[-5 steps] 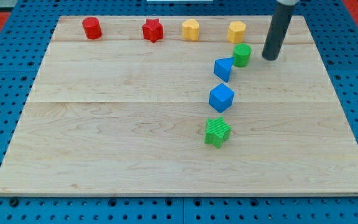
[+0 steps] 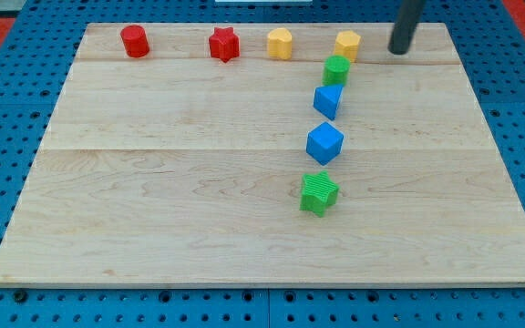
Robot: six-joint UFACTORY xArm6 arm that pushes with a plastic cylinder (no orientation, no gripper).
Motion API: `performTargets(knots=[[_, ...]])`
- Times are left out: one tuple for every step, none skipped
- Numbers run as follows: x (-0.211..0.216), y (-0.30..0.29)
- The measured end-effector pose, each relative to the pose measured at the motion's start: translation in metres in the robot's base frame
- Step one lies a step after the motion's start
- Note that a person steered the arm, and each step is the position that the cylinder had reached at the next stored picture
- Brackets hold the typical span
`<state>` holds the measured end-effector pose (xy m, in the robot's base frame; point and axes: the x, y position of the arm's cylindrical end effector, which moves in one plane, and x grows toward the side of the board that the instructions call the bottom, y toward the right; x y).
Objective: Push the yellow hexagon to the bottom side of the yellow heart
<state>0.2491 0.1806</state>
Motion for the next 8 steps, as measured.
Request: performTargets(knots=[[-0.001,-0.073],[-0.019,-0.129],[-0.040,-0.099],[-0.037,-0.135],[0.000,-0.196],[0.032,-0.276],[0.061,-0.320],[0.036,-0.302]])
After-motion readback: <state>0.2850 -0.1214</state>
